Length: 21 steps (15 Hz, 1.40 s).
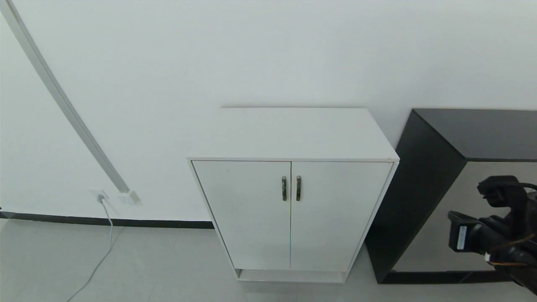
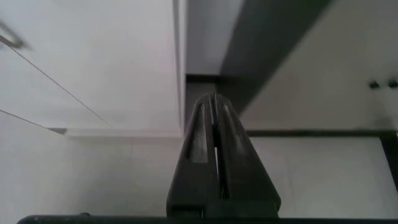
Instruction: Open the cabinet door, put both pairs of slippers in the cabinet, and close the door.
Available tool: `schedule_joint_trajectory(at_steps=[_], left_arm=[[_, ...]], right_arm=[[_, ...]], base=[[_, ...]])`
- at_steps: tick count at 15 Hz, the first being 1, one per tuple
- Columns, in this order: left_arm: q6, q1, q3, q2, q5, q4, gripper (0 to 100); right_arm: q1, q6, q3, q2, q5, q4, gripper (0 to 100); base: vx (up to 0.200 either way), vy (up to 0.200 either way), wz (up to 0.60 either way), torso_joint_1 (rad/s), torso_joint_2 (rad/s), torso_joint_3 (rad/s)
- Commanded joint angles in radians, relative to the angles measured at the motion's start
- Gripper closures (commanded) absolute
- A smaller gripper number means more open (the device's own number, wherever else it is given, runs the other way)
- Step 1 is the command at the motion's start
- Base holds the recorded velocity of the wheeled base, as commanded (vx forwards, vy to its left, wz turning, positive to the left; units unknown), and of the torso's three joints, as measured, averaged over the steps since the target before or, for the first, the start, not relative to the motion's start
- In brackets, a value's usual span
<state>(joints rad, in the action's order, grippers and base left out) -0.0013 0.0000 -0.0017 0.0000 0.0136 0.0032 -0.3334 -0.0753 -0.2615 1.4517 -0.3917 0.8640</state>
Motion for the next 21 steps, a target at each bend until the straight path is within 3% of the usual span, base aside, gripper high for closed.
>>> schedule_joint_trajectory(at_steps=[1, 6, 9, 13, 16, 21], left_arm=[[0.0, 0.0, 0.0, 0.002, 0.0, 0.0, 100], [0.0, 0.0, 0.0, 0.002, 0.0, 0.0, 100], [-0.002, 0.0, 0.0, 0.002, 0.0, 0.0, 100], [0.0, 0.0, 0.0, 0.002, 0.0, 0.0, 100], [0.0, 0.0, 0.0, 0.002, 0.0, 0.0, 100], [0.0, 0.0, 0.0, 0.002, 0.0, 0.0, 100]], right_arm=[[0.03, -0.006, 0.15, -0.159, 0.005, 0.001, 100], [0.03, -0.001, 0.261, -0.32, 0.005, -0.02, 100], [0.028, 0.009, 0.261, -0.441, 0.014, -0.172, 100], [0.028, 0.022, 0.261, -0.705, 0.221, -0.454, 100], [0.025, 0.034, 0.261, -0.826, 0.287, -0.663, 100], [0.007, 0.032, 0.261, -0.932, 0.3, -0.793, 100]], base=[[0.0, 0.0, 0.0, 0.0, 0.0, 0.0], [0.0, 0.0, 0.0, 0.0, 0.0, 0.0], [0.0, 0.0, 0.0, 0.0, 0.0, 0.0], [0.0, 0.0, 0.0, 0.0, 0.0, 0.0], [0.0, 0.0, 0.0, 0.0, 0.0, 0.0], [0.0, 0.0, 0.0, 0.0, 0.0, 0.0]])
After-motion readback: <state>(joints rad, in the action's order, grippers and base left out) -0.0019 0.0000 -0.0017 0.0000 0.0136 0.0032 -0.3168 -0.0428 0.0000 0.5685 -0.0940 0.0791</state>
